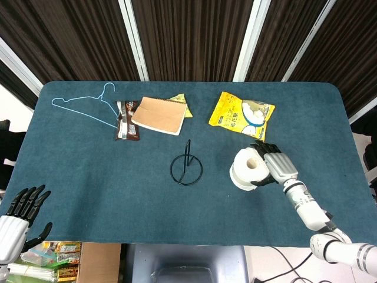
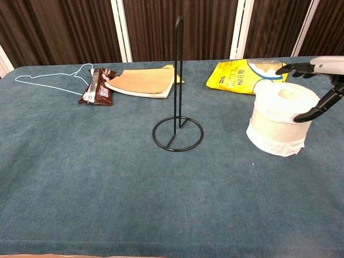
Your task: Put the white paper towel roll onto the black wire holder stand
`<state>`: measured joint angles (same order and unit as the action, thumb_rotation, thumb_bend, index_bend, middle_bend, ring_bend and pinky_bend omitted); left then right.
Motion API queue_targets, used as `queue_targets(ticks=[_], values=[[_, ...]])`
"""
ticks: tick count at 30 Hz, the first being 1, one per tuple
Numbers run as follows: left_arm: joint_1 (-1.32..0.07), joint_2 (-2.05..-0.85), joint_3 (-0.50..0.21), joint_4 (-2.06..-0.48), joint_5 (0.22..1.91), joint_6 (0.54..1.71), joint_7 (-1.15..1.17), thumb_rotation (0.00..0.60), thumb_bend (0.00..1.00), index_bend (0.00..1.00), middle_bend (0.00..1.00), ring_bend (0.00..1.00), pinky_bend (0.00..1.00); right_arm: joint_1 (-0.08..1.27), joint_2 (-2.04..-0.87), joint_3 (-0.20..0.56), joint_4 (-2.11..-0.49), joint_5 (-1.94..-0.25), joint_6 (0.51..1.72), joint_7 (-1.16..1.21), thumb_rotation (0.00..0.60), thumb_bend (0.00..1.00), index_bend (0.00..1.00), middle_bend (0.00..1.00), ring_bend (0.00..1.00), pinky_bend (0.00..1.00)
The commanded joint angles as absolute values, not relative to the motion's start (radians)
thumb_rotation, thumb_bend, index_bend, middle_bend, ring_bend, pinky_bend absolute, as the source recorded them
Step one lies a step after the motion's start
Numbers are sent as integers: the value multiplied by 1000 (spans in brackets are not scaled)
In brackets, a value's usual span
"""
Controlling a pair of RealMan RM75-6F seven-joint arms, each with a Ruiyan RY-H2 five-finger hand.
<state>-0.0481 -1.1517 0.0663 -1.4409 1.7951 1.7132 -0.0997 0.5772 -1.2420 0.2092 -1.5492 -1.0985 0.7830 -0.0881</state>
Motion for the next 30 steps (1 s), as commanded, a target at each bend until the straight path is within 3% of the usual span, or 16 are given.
queue_targets(ticks=[1, 4, 6, 9, 11, 14, 21, 30], values=[[-48, -1153, 66, -1439, 1797, 1714, -100, 600, 407, 0, 6, 0, 90, 602, -1243, 203, -1530, -1072, 731, -71, 600, 128, 0, 0, 0, 0], [-48, -1152, 67, -1437, 1798, 1715, -103, 600, 408, 0, 7, 0, 90, 619, -1239, 198, -1520, -1058, 697, -57, 600, 129, 26, 9, 0, 0], [-49, -1153, 66, -1439, 1796, 1711, -101, 600, 407, 0, 6, 0, 90, 622, -1244, 195, -1512, -1054, 701, -54, 600, 130, 177, 110, 33, 37], [-49, -1152, 65, -1441, 1796, 1712, -100, 600, 407, 0, 6, 0, 90, 624, -1246, 191, -1512, -1041, 708, -51, 600, 173, 526, 401, 308, 336], [-48, -1152, 64, -1442, 1796, 1713, -100, 600, 407, 0, 6, 0, 90, 621, -1247, 190, -1515, -1044, 722, -47, 600, 239, 668, 535, 452, 468], [-49, -1151, 65, -1443, 1798, 1713, -100, 600, 406, 0, 6, 0, 90, 607, -1255, 194, -1518, -1062, 774, -34, 600, 329, 838, 682, 611, 583], [-51, -1153, 66, -1444, 1804, 1710, -96, 600, 407, 0, 6, 0, 90, 558, -1202, 222, -1615, -1163, 904, 51, 600, 378, 896, 729, 663, 608], [-53, -1155, 69, -1449, 1813, 1707, -87, 600, 407, 0, 6, 0, 90, 548, -1000, 321, -1906, -1176, 999, 64, 600, 379, 896, 729, 663, 609]])
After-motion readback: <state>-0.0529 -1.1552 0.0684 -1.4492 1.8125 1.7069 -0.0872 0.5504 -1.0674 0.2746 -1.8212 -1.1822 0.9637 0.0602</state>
